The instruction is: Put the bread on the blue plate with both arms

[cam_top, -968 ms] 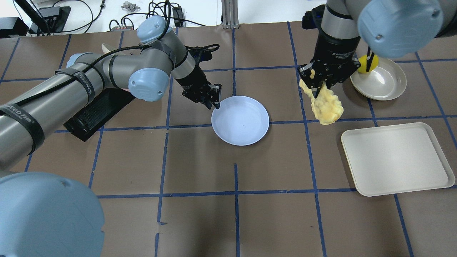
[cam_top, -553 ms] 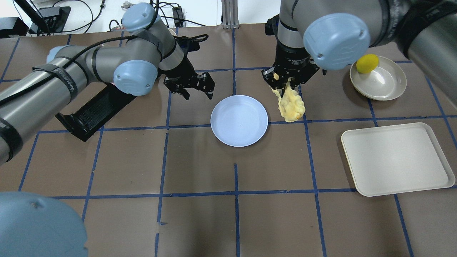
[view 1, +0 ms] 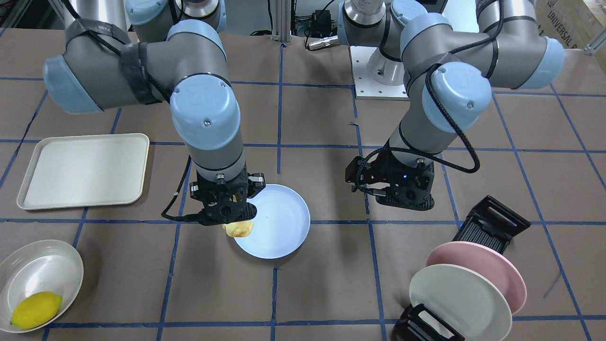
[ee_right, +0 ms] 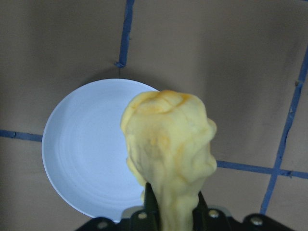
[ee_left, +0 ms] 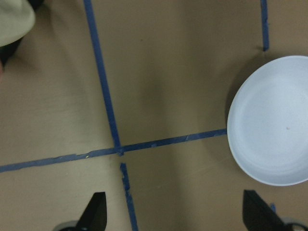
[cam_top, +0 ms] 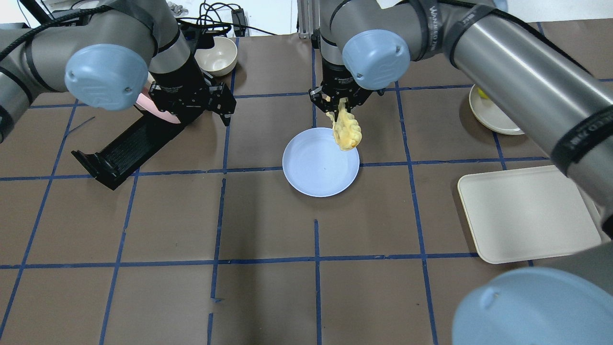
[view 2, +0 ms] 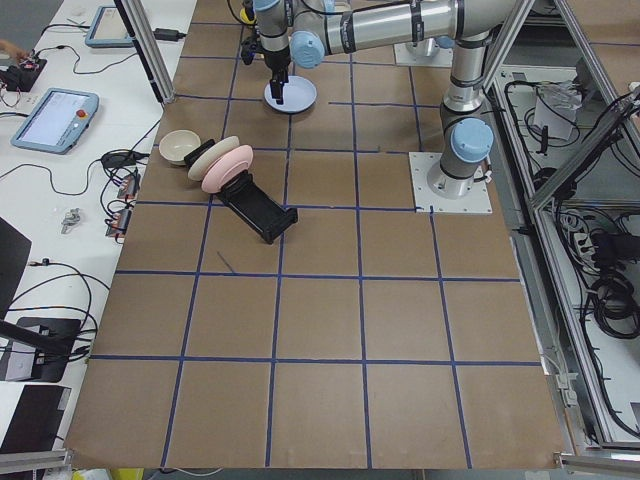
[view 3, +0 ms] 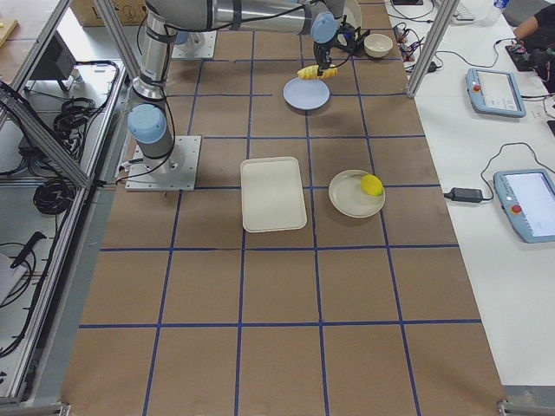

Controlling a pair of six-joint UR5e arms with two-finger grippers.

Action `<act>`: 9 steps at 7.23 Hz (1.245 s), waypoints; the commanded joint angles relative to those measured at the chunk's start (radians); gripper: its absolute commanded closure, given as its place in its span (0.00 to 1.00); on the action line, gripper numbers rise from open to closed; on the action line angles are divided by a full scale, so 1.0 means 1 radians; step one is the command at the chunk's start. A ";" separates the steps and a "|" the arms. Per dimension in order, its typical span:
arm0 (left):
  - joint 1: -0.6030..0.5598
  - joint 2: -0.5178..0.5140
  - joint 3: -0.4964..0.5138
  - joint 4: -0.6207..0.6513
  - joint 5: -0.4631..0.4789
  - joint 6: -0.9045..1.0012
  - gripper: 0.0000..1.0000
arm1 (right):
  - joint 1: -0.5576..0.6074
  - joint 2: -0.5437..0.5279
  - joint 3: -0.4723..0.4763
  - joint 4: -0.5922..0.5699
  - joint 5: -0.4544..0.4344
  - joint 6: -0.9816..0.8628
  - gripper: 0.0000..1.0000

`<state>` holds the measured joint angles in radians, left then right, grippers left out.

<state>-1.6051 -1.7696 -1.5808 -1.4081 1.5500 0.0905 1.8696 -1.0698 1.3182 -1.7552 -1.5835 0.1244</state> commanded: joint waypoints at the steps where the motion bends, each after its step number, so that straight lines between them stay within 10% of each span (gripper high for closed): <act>1: 0.004 0.038 -0.001 -0.028 0.024 0.000 0.00 | 0.034 0.098 -0.045 -0.050 -0.001 0.017 0.68; 4: 0.042 0.058 0.021 -0.058 0.039 0.015 0.00 | 0.034 0.146 -0.028 -0.081 -0.004 0.017 0.57; 5: 0.048 0.070 0.056 -0.131 0.039 0.015 0.00 | 0.036 0.146 -0.011 -0.081 -0.003 0.047 0.23; 7: 0.042 0.091 0.076 -0.181 0.041 0.018 0.00 | 0.034 0.140 0.009 -0.078 -0.007 0.086 0.00; 9: 0.042 0.108 0.073 -0.173 0.039 0.021 0.00 | 0.004 0.125 -0.007 -0.079 -0.016 0.055 0.00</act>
<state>-1.5624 -1.6706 -1.5075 -1.5810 1.5896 0.1107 1.8932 -0.9331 1.3193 -1.8346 -1.5949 0.1970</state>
